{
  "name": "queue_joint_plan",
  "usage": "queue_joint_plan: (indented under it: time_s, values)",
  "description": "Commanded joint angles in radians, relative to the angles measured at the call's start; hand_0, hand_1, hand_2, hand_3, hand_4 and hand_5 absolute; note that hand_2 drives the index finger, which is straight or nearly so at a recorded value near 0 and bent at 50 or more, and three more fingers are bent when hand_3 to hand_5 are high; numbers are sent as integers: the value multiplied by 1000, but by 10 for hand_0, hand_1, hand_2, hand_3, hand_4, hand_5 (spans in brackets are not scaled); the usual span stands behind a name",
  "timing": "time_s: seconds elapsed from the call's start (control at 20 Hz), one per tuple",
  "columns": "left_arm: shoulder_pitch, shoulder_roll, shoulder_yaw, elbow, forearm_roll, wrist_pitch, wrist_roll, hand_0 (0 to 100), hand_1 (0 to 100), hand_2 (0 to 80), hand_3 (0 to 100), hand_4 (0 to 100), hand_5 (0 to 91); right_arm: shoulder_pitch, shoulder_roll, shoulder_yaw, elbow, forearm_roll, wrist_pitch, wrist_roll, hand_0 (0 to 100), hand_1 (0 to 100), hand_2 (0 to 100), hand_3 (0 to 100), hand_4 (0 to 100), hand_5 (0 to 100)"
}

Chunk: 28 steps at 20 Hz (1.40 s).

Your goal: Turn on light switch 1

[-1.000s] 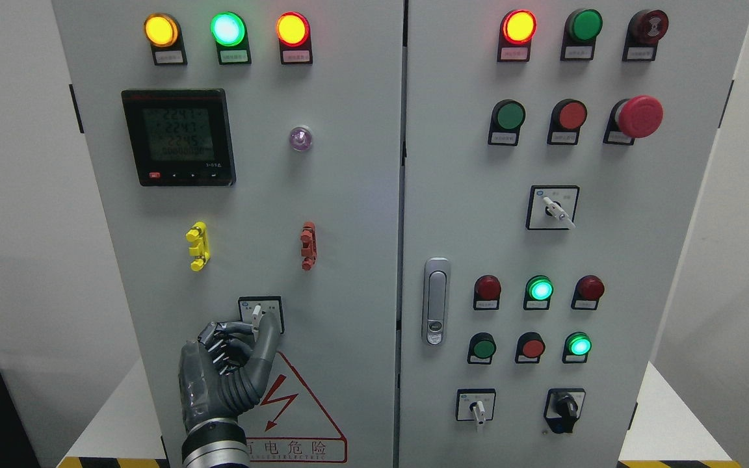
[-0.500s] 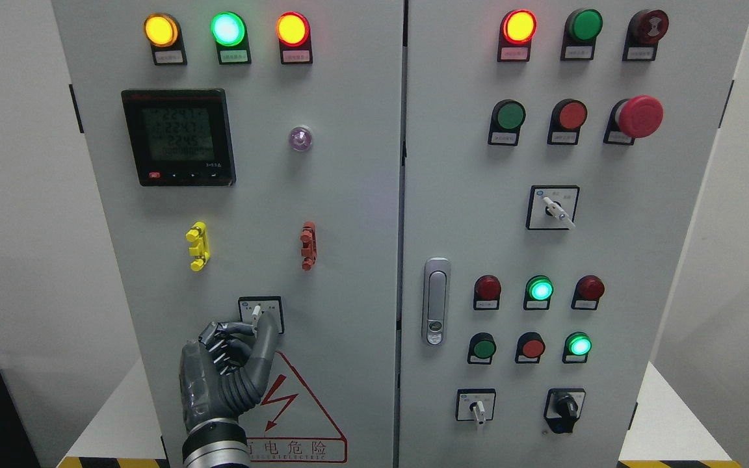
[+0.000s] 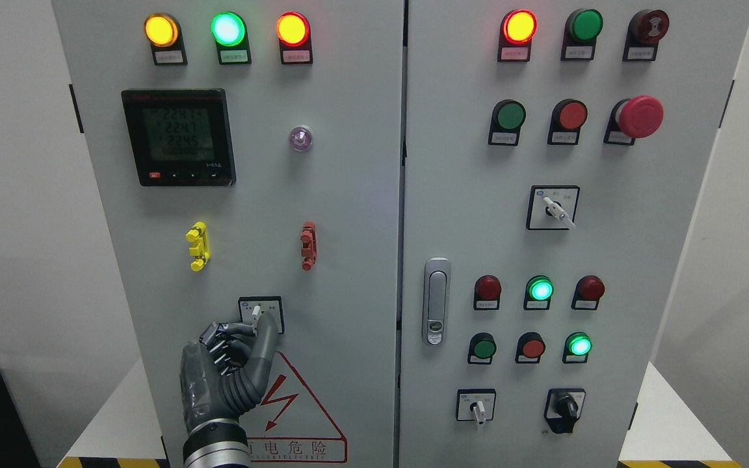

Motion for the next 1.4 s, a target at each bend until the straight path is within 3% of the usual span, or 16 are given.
queue_joint_plan:
  time_s: [0.0,1.35]
  values:
    - [0,0,-2,0,0,0,-6,359,557,602,913,893,783,0,0,0,0,0,0,0,0,0,0,0,0,0]
    - [0,0,-3,0,2,0,-6,512,489,614,924,899,791,0,0,0,0,0,0,0,0,0,0,0,0,0]
